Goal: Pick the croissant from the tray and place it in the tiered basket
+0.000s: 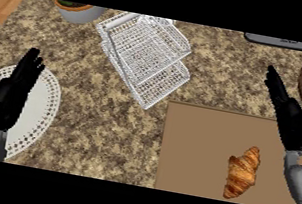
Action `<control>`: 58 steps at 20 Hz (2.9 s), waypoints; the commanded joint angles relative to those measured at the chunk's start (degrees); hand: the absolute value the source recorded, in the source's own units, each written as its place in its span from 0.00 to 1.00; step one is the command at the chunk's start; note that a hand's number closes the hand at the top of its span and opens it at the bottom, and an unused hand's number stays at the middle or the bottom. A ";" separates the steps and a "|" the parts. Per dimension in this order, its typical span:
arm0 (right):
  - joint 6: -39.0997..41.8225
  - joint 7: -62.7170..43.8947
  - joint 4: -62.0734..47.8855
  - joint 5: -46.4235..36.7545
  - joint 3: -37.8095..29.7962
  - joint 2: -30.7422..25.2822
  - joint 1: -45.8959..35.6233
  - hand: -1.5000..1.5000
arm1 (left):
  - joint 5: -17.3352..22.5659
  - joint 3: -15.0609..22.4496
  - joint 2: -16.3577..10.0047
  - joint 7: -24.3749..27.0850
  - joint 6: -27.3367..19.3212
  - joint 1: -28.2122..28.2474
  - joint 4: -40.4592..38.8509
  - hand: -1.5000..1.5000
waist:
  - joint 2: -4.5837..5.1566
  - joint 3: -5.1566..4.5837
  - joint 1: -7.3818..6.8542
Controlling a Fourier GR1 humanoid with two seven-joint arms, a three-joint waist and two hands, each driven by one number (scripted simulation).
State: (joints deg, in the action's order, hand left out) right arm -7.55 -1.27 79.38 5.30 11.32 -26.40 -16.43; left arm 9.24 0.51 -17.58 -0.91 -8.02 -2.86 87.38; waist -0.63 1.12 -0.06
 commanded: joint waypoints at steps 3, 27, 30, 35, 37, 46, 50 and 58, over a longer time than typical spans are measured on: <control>-17.71 -1.83 6.63 -5.57 -9.02 -1.49 4.87 1.00 | -3.75 0.79 0.95 -0.33 -3.63 5.60 -2.38 0.50 | -0.40 -1.25 3.45; -45.04 -23.28 31.05 -28.04 -5.20 18.51 55.36 0.00 | -7.27 6.40 6.81 -0.07 -6.22 9.27 -4.67 0.50 | 1.96 -2.01 0.98; -42.98 -29.76 32.41 -34.01 -3.61 17.58 60.12 0.00 | -7.72 6.78 6.48 0.48 -5.66 8.65 -5.02 0.50 | 2.51 -2.08 -0.39; -39.19 -42.10 38.90 -45.64 -3.93 18.67 65.05 0.00 | -8.50 8.11 7.82 -0.05 -6.24 7.68 -4.87 0.50 | 2.70 -1.99 -1.88; -36.19 -47.55 42.29 -50.66 -4.87 19.69 65.01 0.00 | -8.68 7.79 6.74 -0.68 -5.38 6.32 -5.71 0.50 | 2.71 -1.91 -2.10; -15.40 -68.84 48.34 -73.43 -2.50 26.31 57.24 0.00 | -9.35 9.49 8.77 -2.64 -6.15 5.52 -4.75 0.50 | 2.21 -1.59 -3.66; -7.11 -77.74 47.11 -77.89 0.53 26.38 52.22 0.00 | -10.07 9.76 8.65 -1.70 -6.12 5.92 -5.75 0.50 | 2.03 -1.51 -3.43; 0.74 -83.95 41.68 -77.81 1.91 26.40 37.09 0.00 | -10.47 9.20 9.77 -1.97 -7.18 4.30 -8.02 0.50 | 1.77 -1.37 -2.29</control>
State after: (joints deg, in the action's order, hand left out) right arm -14.37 -71.69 122.51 -71.46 11.76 0.01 28.35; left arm -0.80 9.47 -8.84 -2.43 -14.44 2.25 80.67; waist 1.19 -0.26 -2.86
